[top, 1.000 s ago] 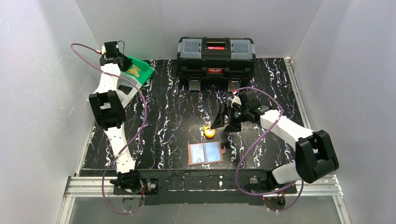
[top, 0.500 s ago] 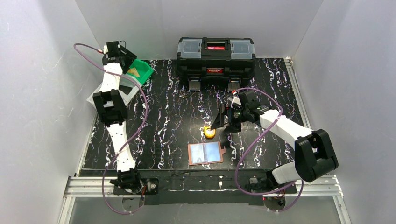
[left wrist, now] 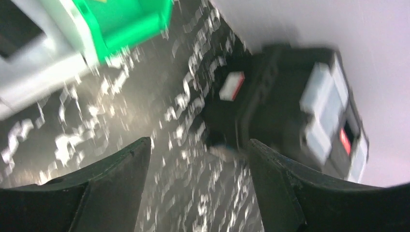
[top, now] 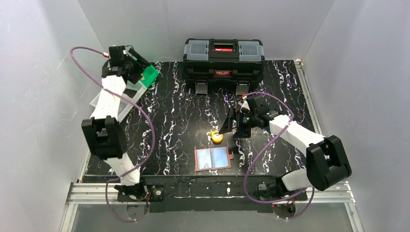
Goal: Take the credit cards out of the card holder
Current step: Place the credit card in the storage box, then remove the credit card from the card holder.
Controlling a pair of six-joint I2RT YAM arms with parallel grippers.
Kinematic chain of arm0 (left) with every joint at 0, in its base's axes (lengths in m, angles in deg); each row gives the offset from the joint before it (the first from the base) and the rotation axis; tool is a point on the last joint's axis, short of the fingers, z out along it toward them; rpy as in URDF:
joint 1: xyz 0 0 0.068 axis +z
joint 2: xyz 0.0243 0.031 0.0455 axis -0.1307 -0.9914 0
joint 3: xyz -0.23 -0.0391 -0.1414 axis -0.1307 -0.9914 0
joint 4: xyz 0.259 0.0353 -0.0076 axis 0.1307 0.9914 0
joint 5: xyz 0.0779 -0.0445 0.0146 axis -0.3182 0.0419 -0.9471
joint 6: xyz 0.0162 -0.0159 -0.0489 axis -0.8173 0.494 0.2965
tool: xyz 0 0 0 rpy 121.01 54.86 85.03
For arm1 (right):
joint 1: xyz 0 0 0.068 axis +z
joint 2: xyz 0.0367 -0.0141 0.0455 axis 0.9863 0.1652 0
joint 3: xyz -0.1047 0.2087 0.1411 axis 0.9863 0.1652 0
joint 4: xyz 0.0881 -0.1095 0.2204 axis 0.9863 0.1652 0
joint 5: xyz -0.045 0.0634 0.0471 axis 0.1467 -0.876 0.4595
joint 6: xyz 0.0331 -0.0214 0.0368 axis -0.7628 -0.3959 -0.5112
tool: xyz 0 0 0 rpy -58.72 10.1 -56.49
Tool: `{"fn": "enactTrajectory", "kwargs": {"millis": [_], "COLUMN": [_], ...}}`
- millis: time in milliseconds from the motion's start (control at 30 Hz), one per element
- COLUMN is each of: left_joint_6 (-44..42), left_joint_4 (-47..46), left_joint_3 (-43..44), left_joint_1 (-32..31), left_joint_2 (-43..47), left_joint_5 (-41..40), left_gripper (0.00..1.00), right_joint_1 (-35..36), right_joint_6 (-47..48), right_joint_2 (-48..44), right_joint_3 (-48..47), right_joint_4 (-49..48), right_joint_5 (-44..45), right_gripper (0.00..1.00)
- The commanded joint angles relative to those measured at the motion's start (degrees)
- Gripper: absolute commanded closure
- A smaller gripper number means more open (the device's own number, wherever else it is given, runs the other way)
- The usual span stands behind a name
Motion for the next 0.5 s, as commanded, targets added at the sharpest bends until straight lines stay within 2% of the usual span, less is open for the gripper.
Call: {"fn": "enactTrajectory", "kwargs": {"millis": [0,200,467], "left_joint_6": [-2.50,-3.71,-5.16], "left_joint_4": [6.20,10.98,15.92], "left_joint_3": [-9.83,-27.41,-44.83], "left_joint_1": [-7.33,-18.28,-25.07], "left_joint_2": [12.01,26.89,43.24], "left_joint_5": [3.55,5.17,9.37], "left_gripper": [0.28,0.27,0.27], "right_joint_1": [2.10,10.29,23.10], "right_joint_6": [-2.13,-5.99,-13.26], "right_joint_2": [-2.40,-2.80,3.06], "right_joint_3": [1.10,0.92,-0.81], "right_joint_4": [0.49,1.20,-0.90], "right_joint_5": [3.95,11.00,20.13], "right_gripper": [0.02,0.02,0.20]}}
